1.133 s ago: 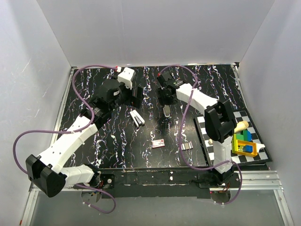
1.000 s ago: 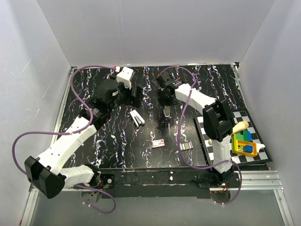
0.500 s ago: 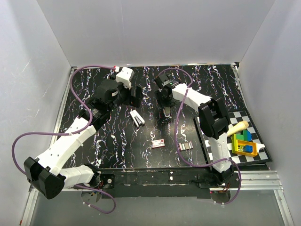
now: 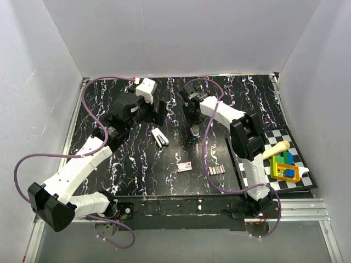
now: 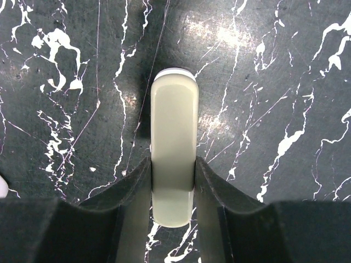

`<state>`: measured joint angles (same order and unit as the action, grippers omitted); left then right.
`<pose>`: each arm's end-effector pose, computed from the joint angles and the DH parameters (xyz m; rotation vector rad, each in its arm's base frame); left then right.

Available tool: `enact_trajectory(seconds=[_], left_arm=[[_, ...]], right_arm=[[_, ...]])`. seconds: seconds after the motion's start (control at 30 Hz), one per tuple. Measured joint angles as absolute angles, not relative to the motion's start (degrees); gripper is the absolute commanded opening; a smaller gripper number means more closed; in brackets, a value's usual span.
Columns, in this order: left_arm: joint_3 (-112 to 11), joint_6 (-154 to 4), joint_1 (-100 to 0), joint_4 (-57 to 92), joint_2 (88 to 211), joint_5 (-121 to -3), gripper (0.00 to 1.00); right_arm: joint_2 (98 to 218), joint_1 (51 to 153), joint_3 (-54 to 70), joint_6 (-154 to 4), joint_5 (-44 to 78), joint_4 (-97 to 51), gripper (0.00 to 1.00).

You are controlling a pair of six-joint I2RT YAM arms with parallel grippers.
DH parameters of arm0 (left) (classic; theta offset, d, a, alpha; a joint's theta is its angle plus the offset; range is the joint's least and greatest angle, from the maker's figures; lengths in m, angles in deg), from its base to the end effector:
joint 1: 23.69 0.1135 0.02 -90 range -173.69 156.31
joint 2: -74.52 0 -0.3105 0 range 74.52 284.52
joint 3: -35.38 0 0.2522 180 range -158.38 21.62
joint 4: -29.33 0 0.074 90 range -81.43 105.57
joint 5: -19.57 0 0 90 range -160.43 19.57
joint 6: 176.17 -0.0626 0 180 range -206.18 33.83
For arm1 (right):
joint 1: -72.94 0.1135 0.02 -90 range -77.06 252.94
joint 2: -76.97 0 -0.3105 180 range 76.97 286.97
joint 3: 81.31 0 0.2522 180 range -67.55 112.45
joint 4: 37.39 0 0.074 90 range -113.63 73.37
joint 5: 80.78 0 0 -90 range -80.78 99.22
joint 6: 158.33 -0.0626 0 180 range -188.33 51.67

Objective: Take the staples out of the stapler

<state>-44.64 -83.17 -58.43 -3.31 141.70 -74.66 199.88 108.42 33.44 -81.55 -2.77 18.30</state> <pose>0.2277 -0.1523 0.4095 0.4802 1.8725 -0.3717 0.4130 0.2784 0.2170 -0.4467 2.6046 0.0002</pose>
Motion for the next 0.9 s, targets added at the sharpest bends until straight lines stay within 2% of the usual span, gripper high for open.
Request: enact_trajectory(seconds=[0.33,0.63,0.9], left_arm=[[-44.6,-83.2,-58.8,-3.3,141.7,-75.6,0.98],[-44.6,-84.1,-58.8,-3.3,140.0,-75.1,0.98],[-44.6,-86.7,-58.8,-3.3,136.1,-64.9,0.98]], right_arm=[[199.4,108.4,33.9,-78.6,-3.7,20.6,0.13],[189.4,108.4,32.6,-69.7,3.1,20.9,0.18],[187.1,110.4,31.9,-57.0,9.3,20.3,0.19]])
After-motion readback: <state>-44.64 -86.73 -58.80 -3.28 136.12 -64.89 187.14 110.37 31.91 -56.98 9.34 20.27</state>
